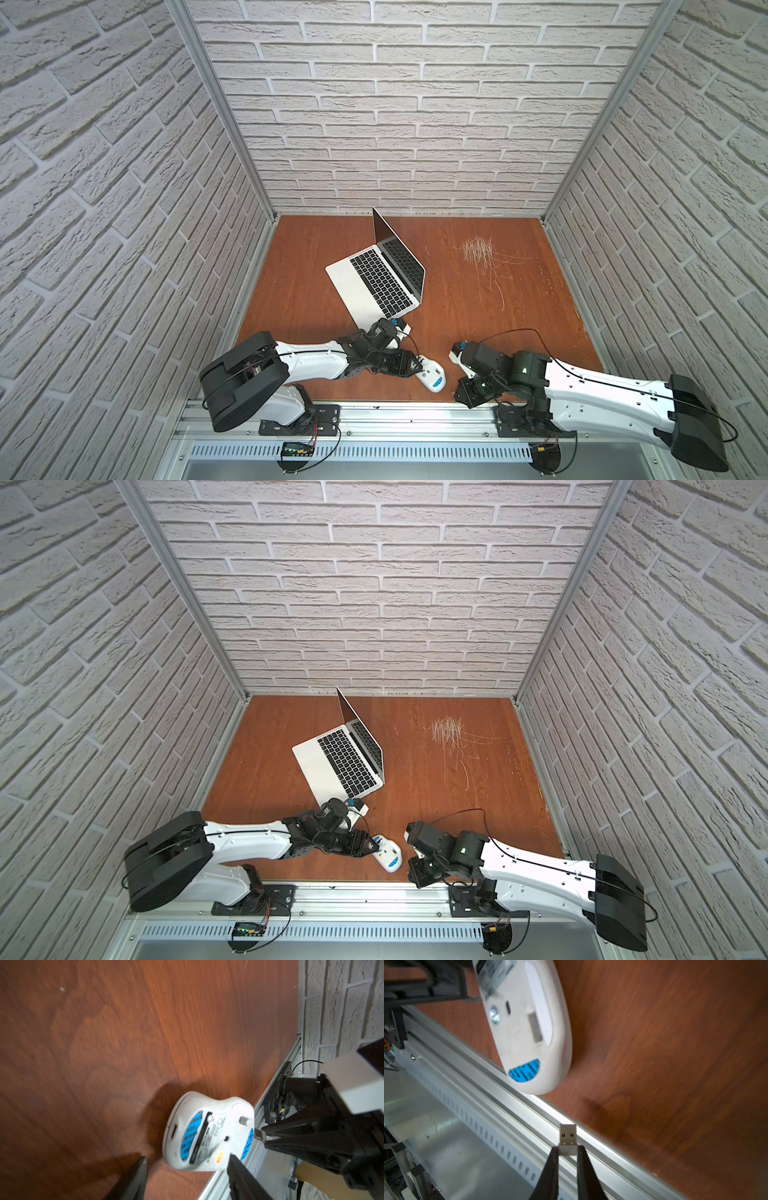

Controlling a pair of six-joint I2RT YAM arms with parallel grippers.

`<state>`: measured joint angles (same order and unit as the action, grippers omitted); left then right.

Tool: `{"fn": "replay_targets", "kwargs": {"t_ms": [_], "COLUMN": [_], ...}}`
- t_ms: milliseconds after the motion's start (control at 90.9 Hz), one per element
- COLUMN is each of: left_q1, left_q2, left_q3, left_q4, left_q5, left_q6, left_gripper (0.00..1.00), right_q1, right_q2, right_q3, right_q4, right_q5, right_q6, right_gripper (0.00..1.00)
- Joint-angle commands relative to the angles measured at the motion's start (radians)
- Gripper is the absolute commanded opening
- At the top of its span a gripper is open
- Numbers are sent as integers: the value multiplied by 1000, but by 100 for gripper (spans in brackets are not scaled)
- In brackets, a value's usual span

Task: Remove the wireless mouse receiver from the laptop
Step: Adjust the mouse at the center of the board.

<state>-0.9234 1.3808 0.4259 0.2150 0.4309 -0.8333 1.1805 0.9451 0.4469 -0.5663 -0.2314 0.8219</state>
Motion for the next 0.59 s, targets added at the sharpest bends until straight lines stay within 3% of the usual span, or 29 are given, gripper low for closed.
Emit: {"fn": "replay_targets", "kwargs": {"t_ms": [0, 209, 583], "left_q1": [-5, -6, -5], "left_q2": [-15, -22, -14], "left_q3": [-14, -18, -15], "left_q4": [22, 20, 20], "left_q5": [-11, -15, -15], "left_q6": [0, 0, -1], "left_gripper": [64, 65, 66], "right_q1": [63, 89, 53], "right_q2": [50, 166, 185], "right_q3": [0, 21, 22], "right_q4": [133, 220, 262], "right_q5": [-16, 5, 84], "right_q6": [25, 34, 55], "right_gripper": [3, 3, 3]}}
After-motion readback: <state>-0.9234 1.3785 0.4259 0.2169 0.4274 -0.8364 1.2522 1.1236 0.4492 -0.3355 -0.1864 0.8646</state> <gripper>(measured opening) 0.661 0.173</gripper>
